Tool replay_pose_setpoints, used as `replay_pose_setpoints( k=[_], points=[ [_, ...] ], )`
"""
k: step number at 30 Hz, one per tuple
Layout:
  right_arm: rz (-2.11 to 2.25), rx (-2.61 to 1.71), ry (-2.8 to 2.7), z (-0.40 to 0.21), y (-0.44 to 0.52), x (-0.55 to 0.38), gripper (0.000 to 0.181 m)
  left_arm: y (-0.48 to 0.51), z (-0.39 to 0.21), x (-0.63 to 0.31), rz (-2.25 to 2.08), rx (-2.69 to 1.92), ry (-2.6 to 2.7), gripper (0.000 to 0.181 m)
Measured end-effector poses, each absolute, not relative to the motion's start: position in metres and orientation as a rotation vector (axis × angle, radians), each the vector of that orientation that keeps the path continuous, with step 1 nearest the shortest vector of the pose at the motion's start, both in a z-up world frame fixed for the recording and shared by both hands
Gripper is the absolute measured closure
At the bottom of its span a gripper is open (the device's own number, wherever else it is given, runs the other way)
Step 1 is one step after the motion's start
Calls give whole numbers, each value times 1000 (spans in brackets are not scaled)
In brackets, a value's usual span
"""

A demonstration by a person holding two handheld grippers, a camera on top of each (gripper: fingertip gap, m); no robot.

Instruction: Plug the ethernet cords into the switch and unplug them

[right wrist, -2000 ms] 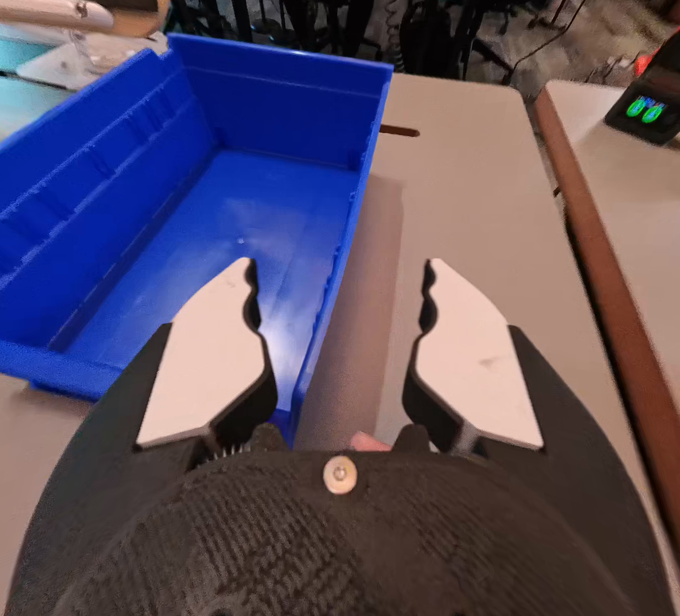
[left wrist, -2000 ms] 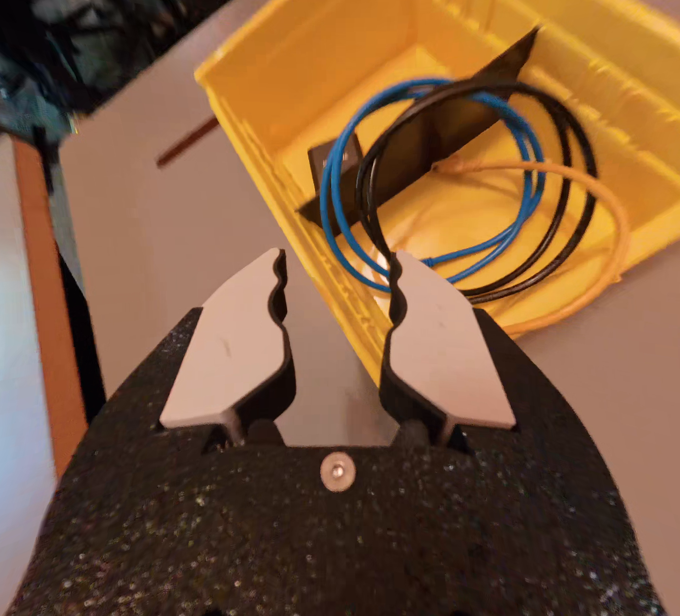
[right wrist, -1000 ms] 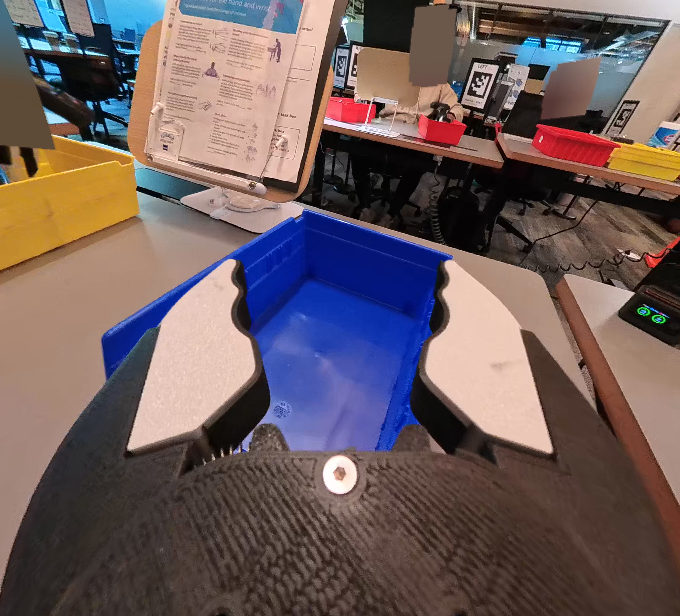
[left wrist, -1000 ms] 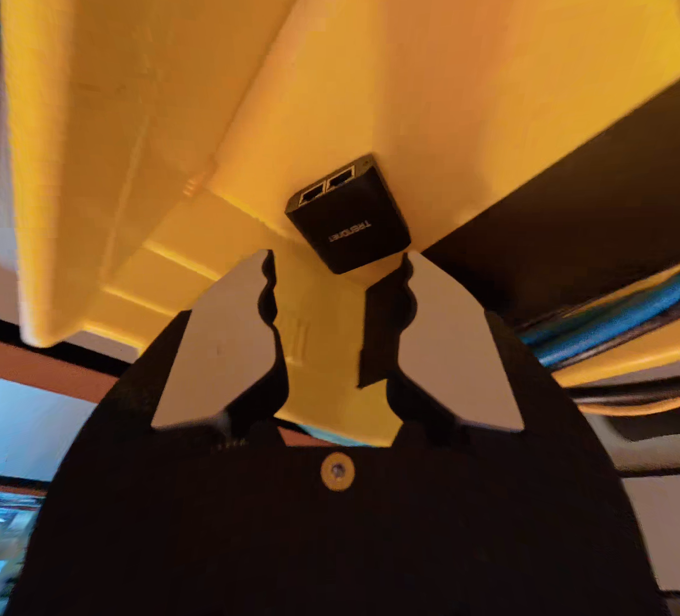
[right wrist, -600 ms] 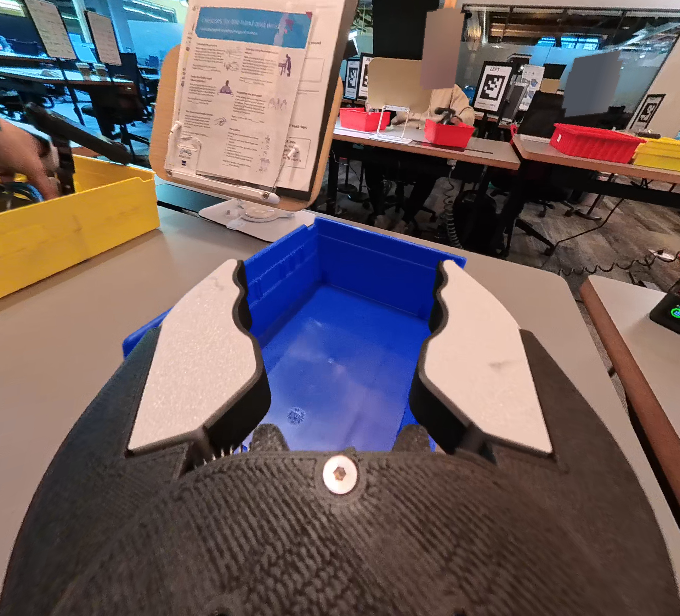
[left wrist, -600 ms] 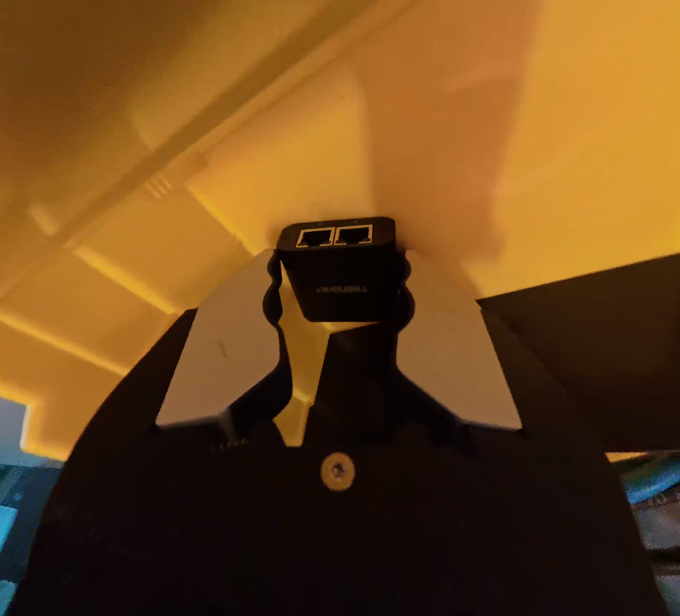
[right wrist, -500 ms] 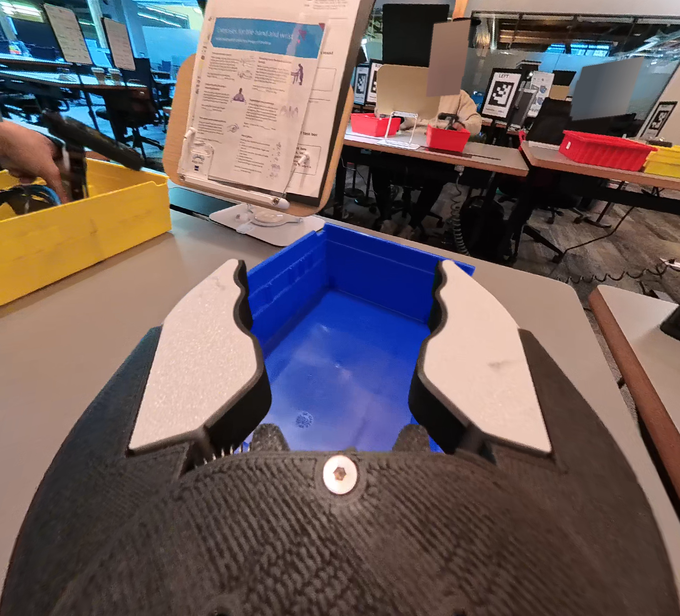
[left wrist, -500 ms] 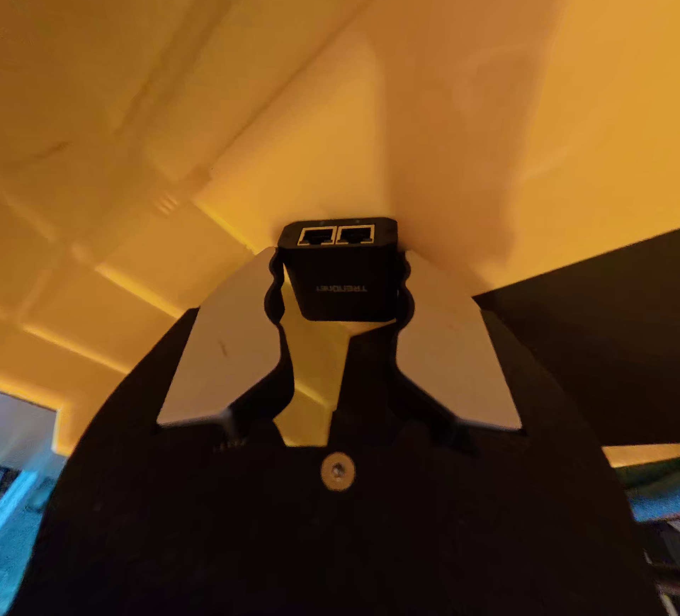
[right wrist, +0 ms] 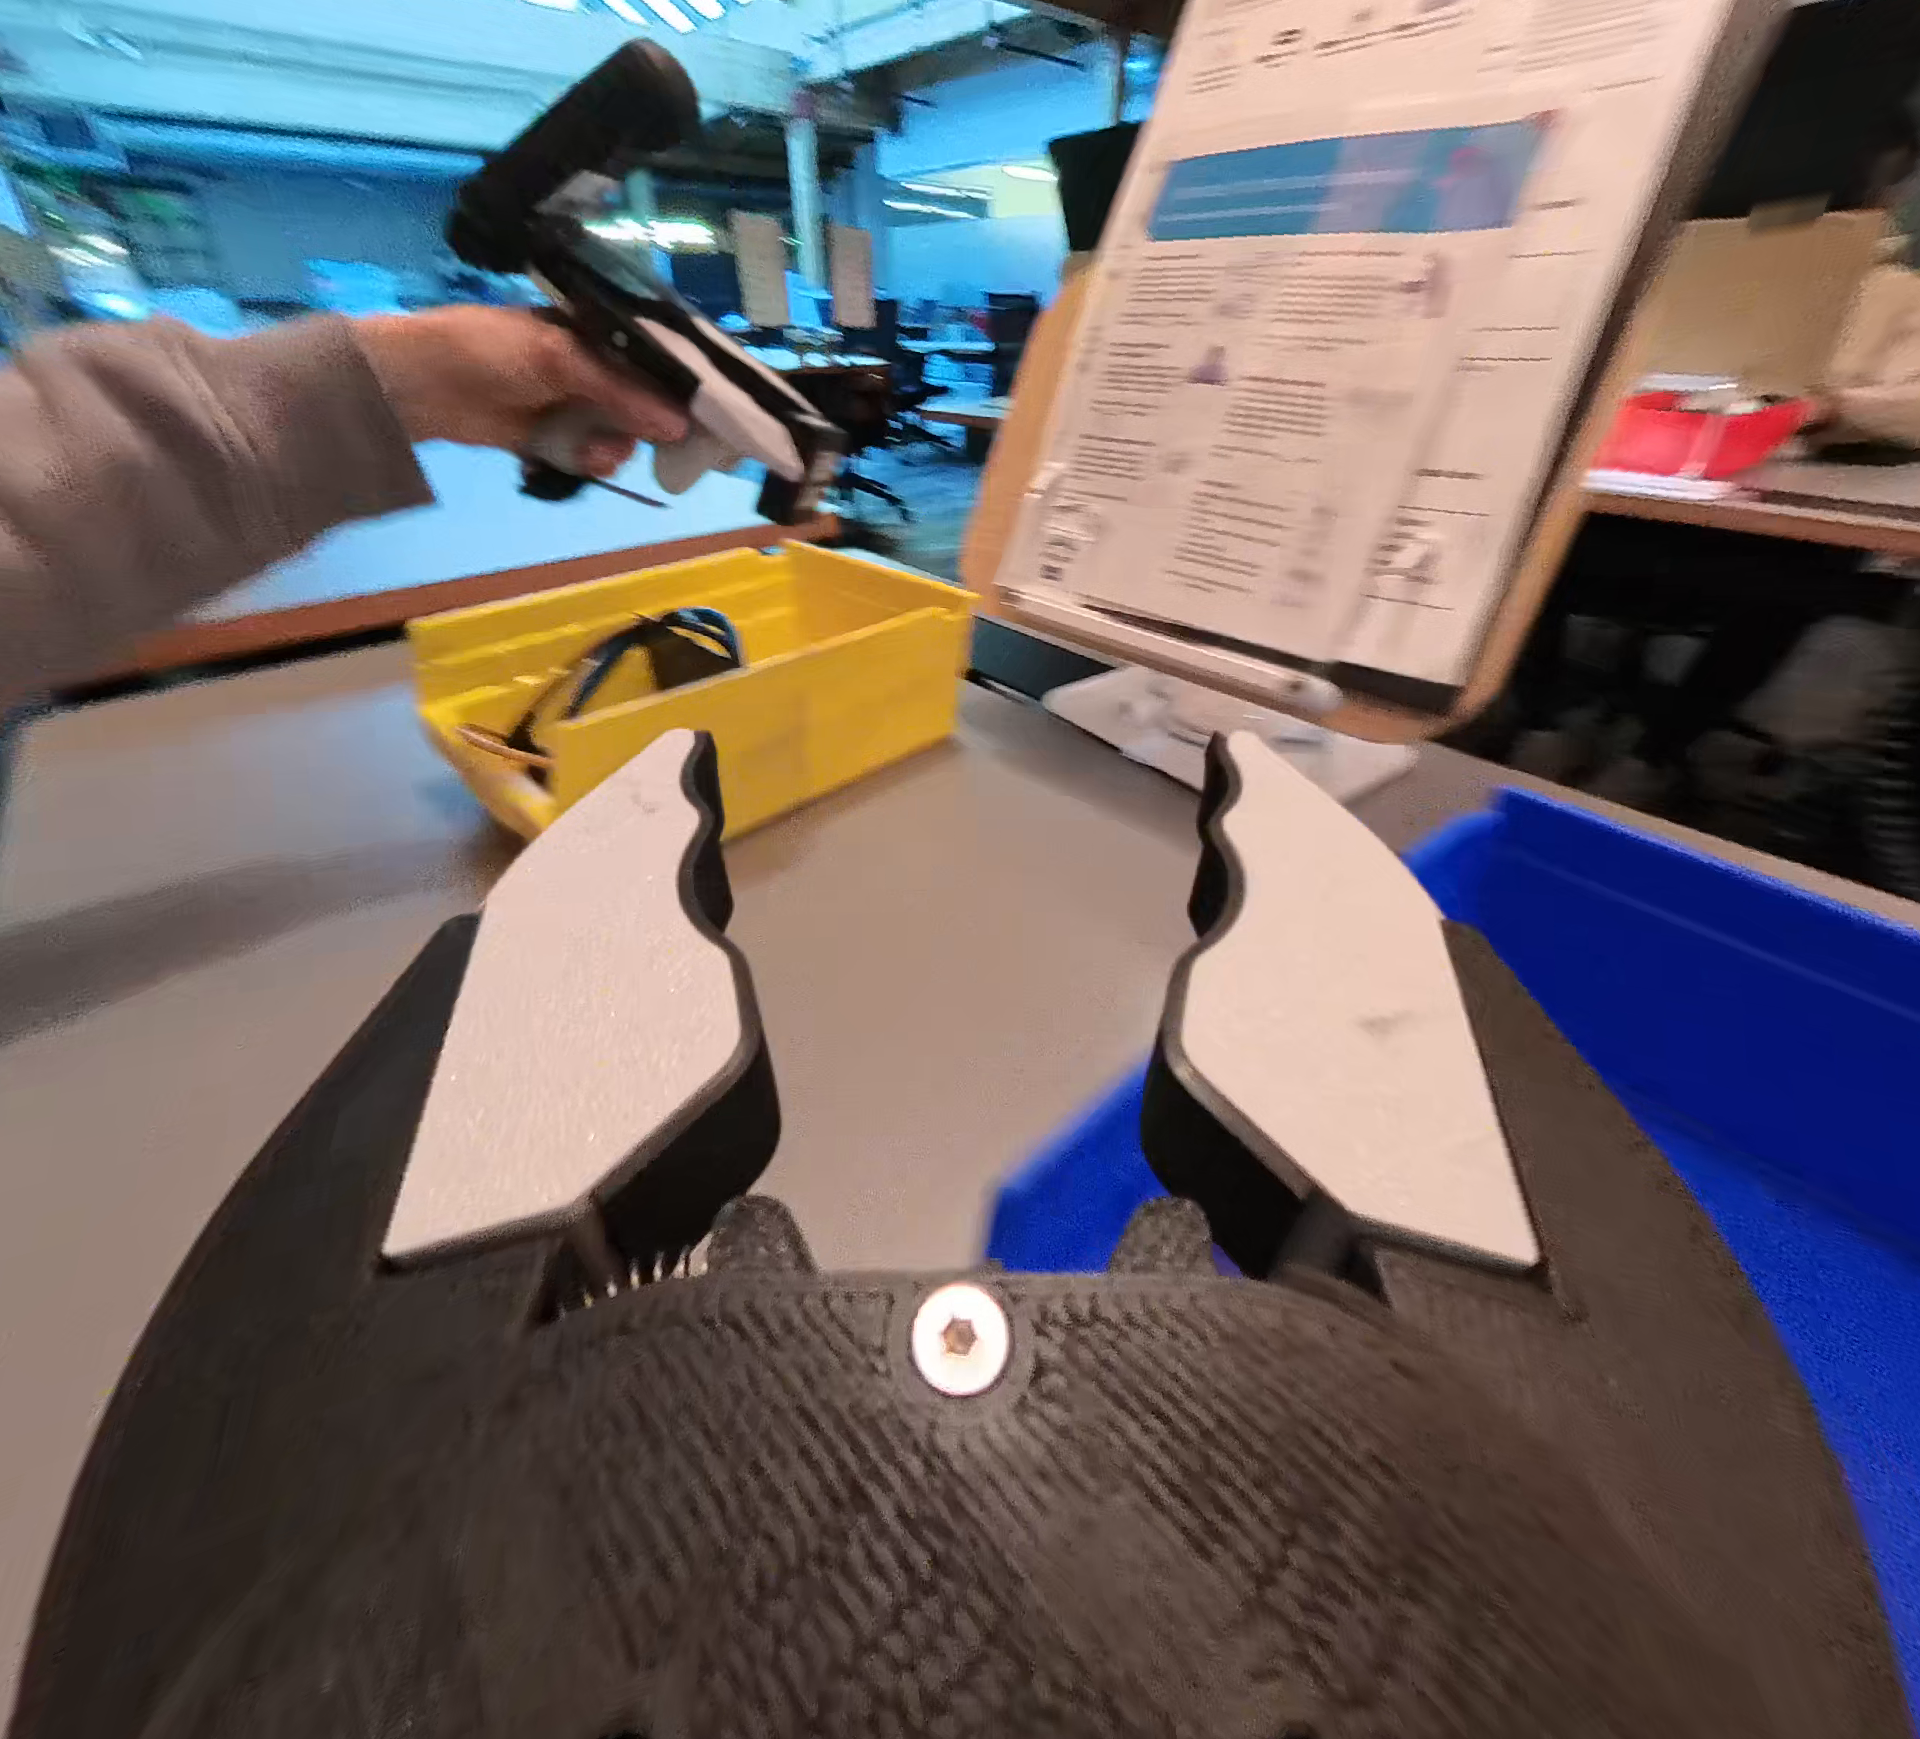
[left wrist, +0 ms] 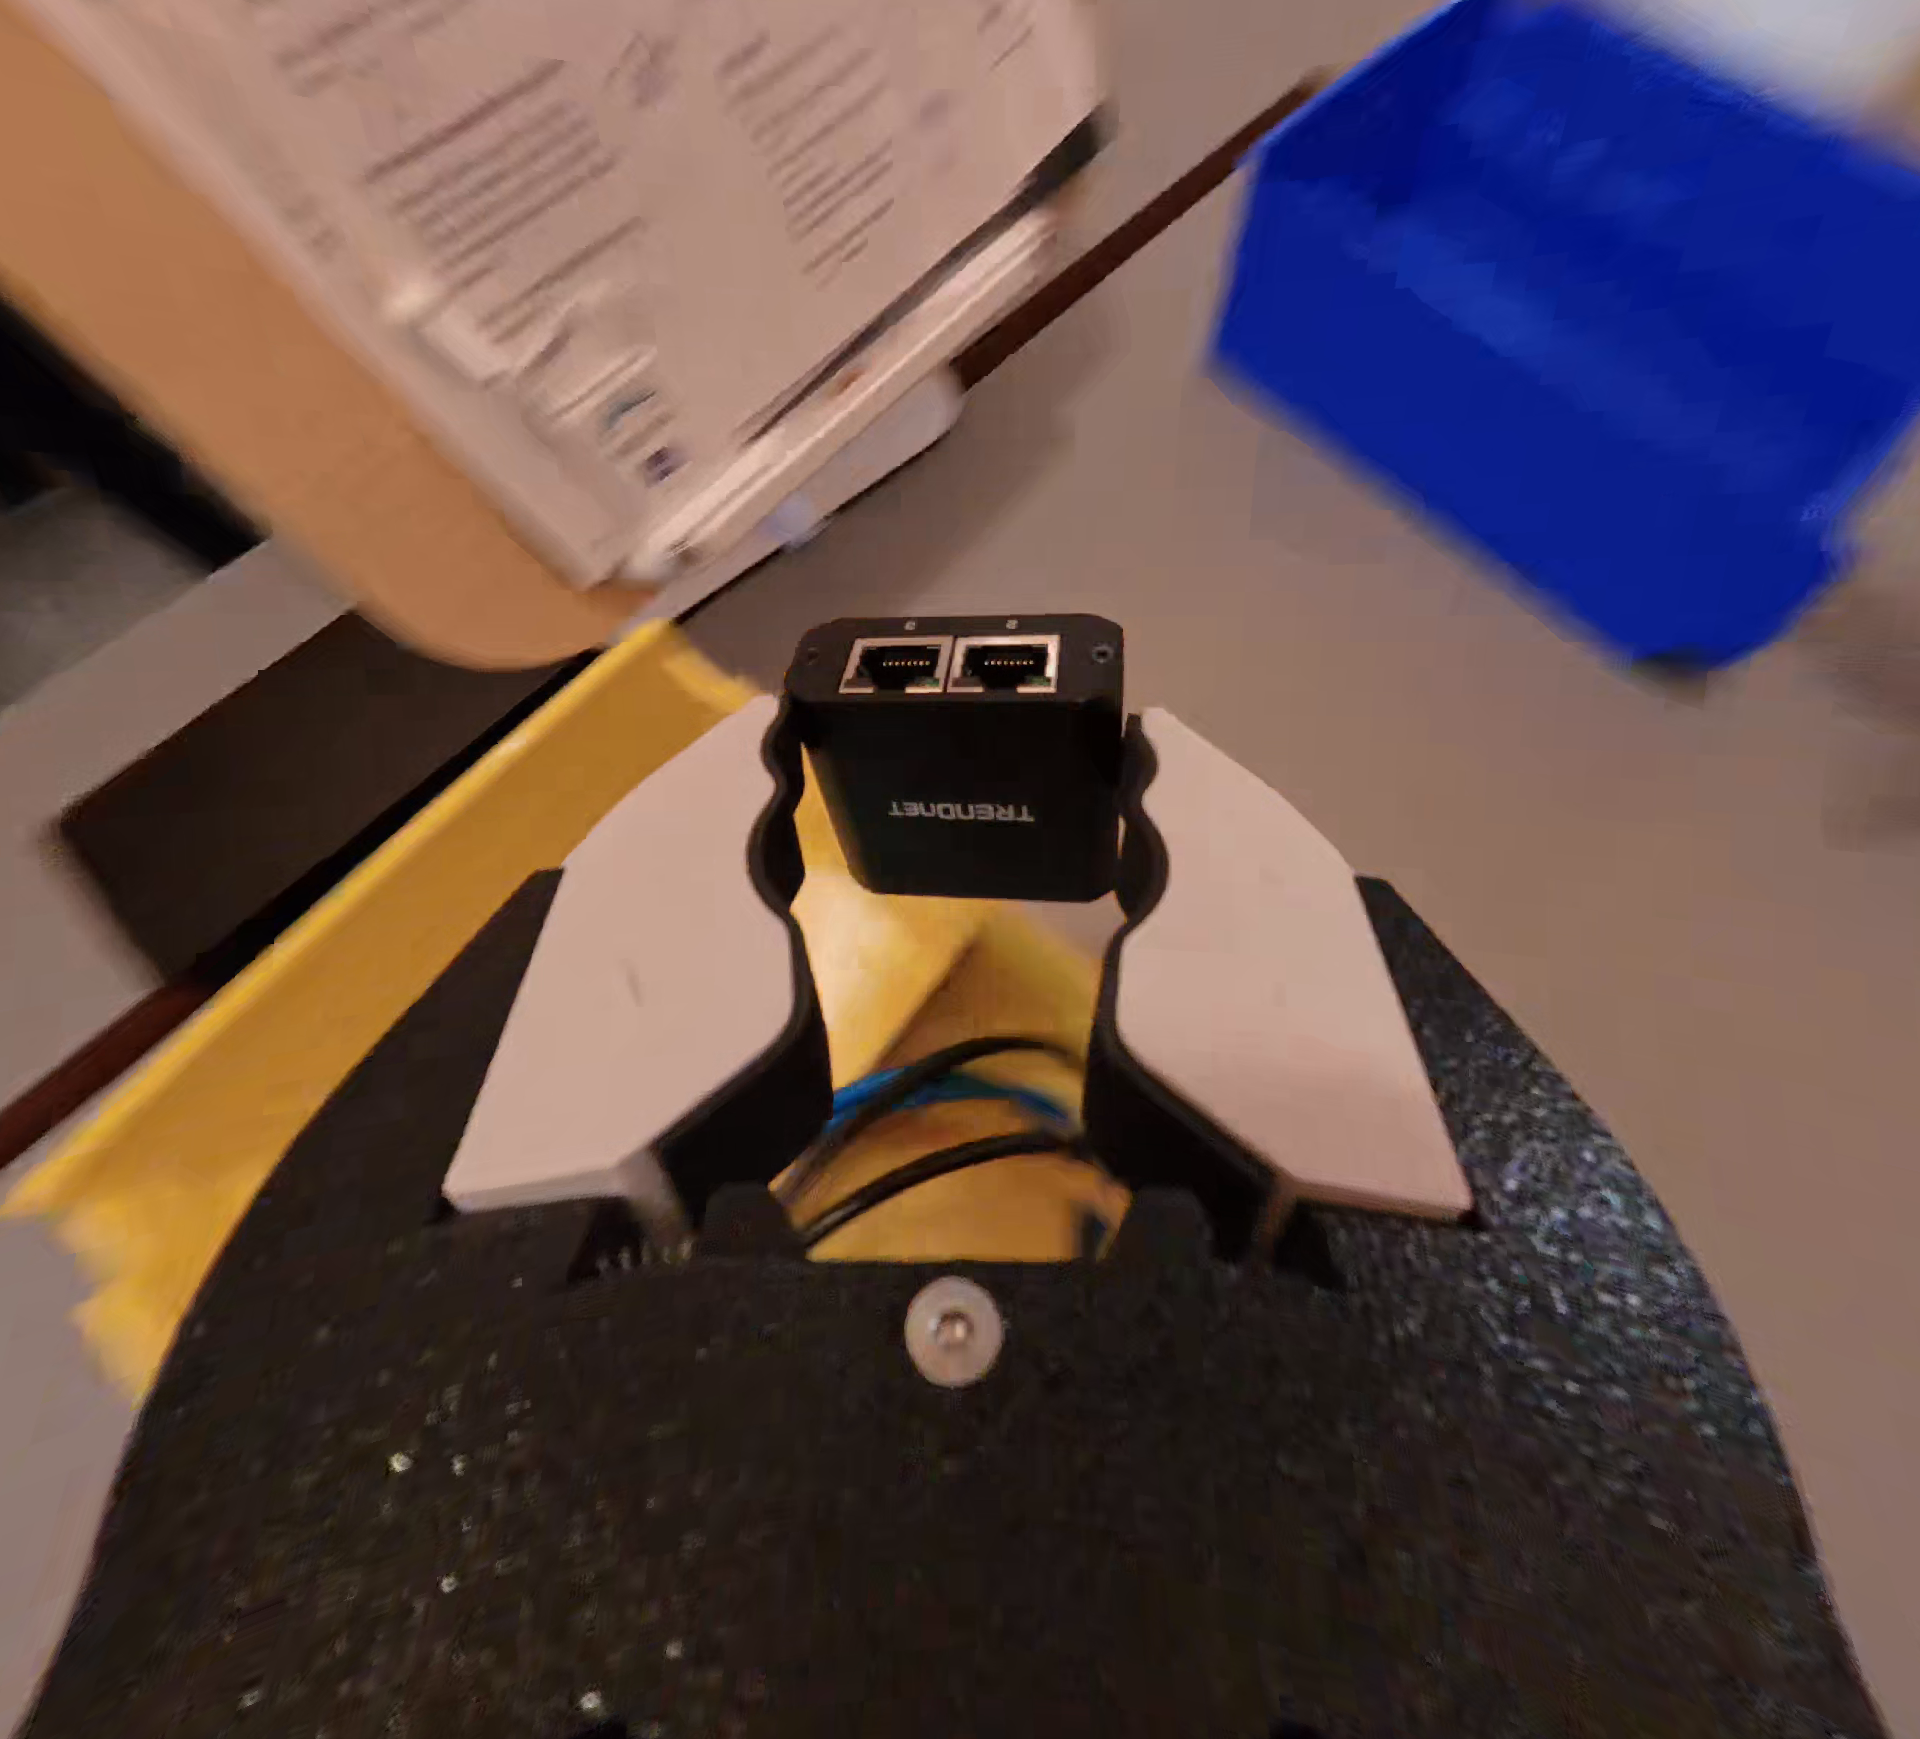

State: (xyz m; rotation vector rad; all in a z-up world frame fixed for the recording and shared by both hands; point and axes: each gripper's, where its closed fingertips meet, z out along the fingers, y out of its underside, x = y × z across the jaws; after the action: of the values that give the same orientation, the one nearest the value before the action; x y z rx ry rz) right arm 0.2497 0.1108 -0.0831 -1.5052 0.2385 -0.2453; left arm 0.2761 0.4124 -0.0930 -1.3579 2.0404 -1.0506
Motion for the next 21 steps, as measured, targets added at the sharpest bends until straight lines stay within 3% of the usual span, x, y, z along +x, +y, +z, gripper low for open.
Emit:
replay_pose_setpoints(
  k=[1,5,12,21],
  points=[
    [-190,-1486,231,-85,124,240,94,388,-84,267,-1206,-1326,2010,123],
    [-132,-1474,207,-110,172,209,96,308,-86,225,-1647,-1211,1899,123],
    [-5,-1580,-125,-148,205,150,85,228,-132,157,-1932,-854,1982,123],
    [208,-1656,-176,-164,224,118,101,210,-123,132,-2031,-591,1908,123]
  ],
)
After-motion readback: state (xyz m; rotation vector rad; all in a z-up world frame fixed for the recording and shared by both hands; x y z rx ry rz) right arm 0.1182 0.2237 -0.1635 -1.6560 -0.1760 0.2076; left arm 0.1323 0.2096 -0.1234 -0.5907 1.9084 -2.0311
